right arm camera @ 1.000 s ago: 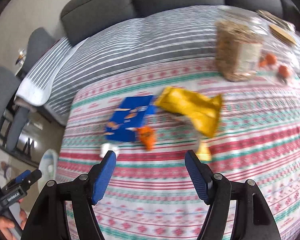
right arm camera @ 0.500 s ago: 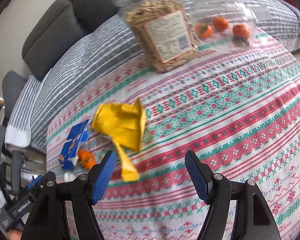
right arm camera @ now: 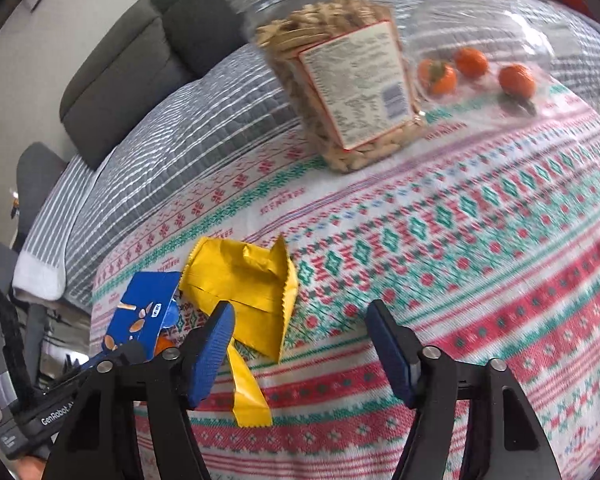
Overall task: Collect trash
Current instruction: 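Grasp a thin blue card piece with the left gripper while the right grasps the yellow wrapper, then carry the card piece and yellow wrapper toward the bucket with both grippers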
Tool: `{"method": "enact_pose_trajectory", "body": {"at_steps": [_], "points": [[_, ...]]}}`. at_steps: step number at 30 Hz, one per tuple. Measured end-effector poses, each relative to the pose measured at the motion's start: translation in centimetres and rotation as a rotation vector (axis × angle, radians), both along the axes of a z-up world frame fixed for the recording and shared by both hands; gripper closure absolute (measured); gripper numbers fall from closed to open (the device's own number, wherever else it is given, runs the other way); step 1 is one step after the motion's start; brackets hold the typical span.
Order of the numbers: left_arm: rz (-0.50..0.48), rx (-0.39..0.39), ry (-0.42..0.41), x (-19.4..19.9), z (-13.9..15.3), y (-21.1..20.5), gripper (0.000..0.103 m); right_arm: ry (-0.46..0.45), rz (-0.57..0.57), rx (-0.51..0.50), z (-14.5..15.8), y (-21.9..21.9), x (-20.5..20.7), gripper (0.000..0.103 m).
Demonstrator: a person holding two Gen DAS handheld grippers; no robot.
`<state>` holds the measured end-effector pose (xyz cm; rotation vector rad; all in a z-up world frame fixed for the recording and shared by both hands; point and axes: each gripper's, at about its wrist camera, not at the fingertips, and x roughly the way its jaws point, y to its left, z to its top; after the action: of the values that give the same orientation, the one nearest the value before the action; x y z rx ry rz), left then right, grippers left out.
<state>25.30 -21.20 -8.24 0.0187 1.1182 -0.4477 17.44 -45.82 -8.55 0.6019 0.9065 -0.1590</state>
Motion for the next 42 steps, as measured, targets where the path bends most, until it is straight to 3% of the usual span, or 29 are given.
{"method": "enact_pose_trajectory", "body": {"at_steps": [6,8,9,14,18,26,30,37,42], "points": [[-0.035,0.014,-0.023,0.0,0.0,-0.7,0.033,0.01,0.046,-0.03,-0.1,1.6,0.9,0.071],[-0.043,0.027,-0.032,-0.1,0.0,-0.8,0.043,0.011,0.076,-0.019,-0.2,2.1,1.2,0.085],[-0.044,0.029,-0.042,-0.2,0.1,-0.9,0.044,0.016,0.091,-0.007,-0.3,2.4,1.3,0.086],[-0.054,0.025,-0.08,-0.5,1.3,-0.2,0.072,0.002,0.085,0.044,0.0,2.3,0.8,0.097],[-0.067,0.015,-0.096,-1.1,2.1,0.4,0.08,-0.038,0.077,0.08,1.3,1.6,-0.3,0.098],[-0.064,-0.001,-0.111,-2.7,4.0,1.6,0.092,-0.081,0.09,0.041,4.7,1.8,-2.4,0.098],[-0.05,-0.012,-0.115,-3.6,4.7,2.9,0.093,-0.086,0.082,0.035,6.0,1.9,-3.4,0.099],[-0.002,-0.108,-0.111,-5.2,7.0,5.9,0.094,-0.098,0.093,0.034,8.0,2.4,-5.7,0.099],[0.006,-0.088,-0.104,-6.6,8.4,7.5,0.094,-0.103,0.139,0.01,9.1,4.1,-6.6,0.099]]}}
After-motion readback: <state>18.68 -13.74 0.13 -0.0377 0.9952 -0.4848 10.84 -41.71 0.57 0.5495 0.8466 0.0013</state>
